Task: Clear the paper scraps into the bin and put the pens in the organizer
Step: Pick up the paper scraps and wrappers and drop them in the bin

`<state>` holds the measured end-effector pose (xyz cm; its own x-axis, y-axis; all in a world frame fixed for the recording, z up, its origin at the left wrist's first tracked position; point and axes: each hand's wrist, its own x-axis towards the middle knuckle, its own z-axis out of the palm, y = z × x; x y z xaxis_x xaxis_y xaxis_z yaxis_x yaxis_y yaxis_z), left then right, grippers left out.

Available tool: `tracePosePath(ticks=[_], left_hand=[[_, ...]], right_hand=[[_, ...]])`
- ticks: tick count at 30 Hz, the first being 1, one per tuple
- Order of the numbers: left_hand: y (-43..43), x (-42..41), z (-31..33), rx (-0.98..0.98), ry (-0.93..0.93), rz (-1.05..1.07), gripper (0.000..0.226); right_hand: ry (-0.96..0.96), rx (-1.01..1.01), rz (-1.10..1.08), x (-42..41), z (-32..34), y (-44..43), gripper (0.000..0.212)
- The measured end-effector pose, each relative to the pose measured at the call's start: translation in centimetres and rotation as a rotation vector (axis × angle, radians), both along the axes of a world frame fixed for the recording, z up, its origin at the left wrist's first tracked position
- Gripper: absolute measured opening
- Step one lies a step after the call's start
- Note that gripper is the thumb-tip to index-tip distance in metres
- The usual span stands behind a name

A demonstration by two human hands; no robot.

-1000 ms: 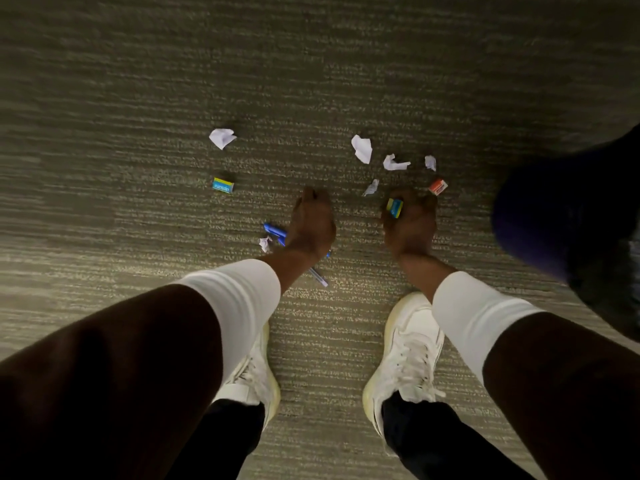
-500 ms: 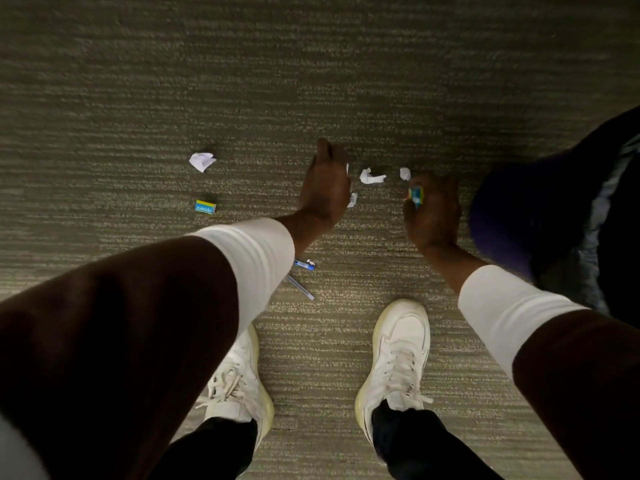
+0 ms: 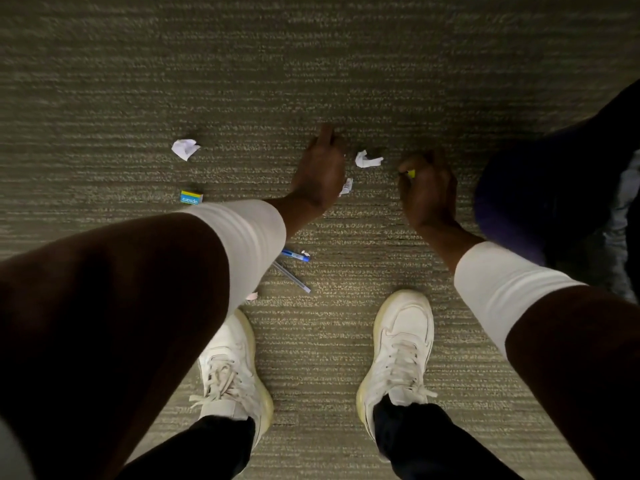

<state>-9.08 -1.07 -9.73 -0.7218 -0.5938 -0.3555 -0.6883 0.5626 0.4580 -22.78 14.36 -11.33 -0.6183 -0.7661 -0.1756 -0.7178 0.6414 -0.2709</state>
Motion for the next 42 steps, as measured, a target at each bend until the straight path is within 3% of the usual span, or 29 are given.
tracePosePath(ticks=[3,7,12,16,21,26,34,38,42], left_hand=[[0.3,0.7,1.1,0.022,0.014,0.043,0.040],[1.5,2.1,3.9,0.054,0.005,0.094,0.021],[3.5,2.6,9.7,0.115,0.020,0.132,0.019],[5.0,2.3,15.0,0.159,-0.018,0.184,0.021],[8.0,1.1,22.0,0.140,0.068,0.237,0.012],[11.6,-2.6,28.0,0.215,0.173,0.286,0.014],[16.9,-9.8,31.3,0.345,0.301,0.244,0.015],[18.1,-12.8,31.4,0.417,0.258,0.187,0.037],[18.3,-13.1,31.4,0.407,0.249,0.174,0.037]], right_hand=[[-0.066,-0.002,-0.147,0.5,1.7,-0.6,0.015],[-0.222,-0.046,-0.240,2.2,5.5,0.4,0.017],[-0.287,0.012,-0.163,4.0,11.2,2.8,0.021],[-0.240,-0.008,-0.254,4.9,16.8,4.2,0.025],[-0.319,-0.181,-0.277,4.3,24.8,5.9,0.023],[-0.212,-0.267,-0.333,1.0,30.6,8.8,0.022],[-0.131,-0.169,-0.559,-4.7,32.3,14.7,0.018],[-0.159,-0.168,-0.582,-6.5,31.5,16.0,0.029],[-0.187,-0.157,-0.561,-6.5,31.5,16.5,0.041]])
